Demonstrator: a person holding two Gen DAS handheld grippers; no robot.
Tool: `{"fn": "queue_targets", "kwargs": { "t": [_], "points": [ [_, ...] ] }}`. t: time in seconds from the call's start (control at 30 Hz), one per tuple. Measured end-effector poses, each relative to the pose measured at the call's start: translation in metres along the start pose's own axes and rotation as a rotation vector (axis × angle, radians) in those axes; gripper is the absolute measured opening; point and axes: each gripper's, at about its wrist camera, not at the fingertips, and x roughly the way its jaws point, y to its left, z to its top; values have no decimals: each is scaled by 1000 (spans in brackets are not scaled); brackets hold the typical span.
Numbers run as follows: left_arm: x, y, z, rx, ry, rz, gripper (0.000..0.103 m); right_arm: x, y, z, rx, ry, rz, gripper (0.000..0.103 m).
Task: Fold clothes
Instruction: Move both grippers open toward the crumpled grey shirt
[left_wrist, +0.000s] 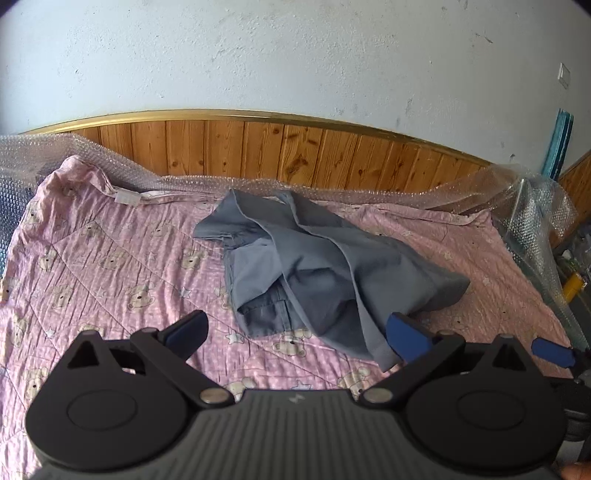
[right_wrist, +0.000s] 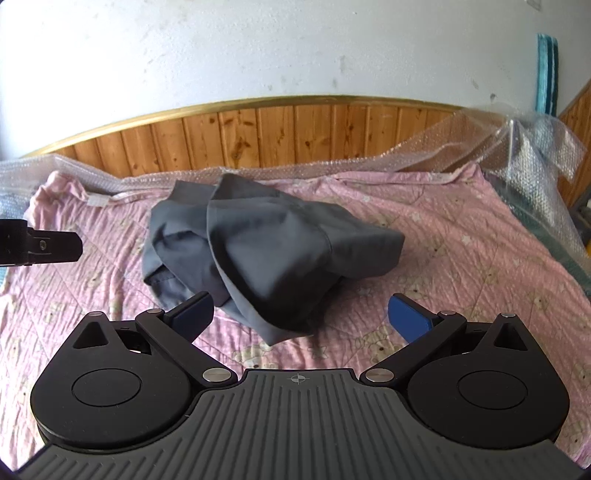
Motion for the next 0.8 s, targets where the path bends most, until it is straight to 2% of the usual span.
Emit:
{"fn": "queue_targets", "kwargs": {
  "t": [0.13, 0.2, 0.3, 0.4, 0.53, 0.8],
  "points": [
    [4, 10, -3, -18, 8, -17, 103, 3, 0, -2, -21, 13, -4, 102],
    [-3, 23, -15, -28, -10, -55, 103, 10, 15, 3, -89, 49, -31, 102],
    [-8, 43, -21, -27, 30, -56, 103, 11, 26, 5, -105, 32, -15, 102],
    [-5, 17, -21, 19, 62, 37, 103, 13, 29, 7, -94, 24, 1, 102],
    [5, 5, -29, 31, 76, 70, 103, 13, 32, 9, -96, 25, 1, 102],
    [7, -5, -31, 89, 105, 67, 103, 10, 32, 7, -102, 18, 15, 102]
  ]
}}
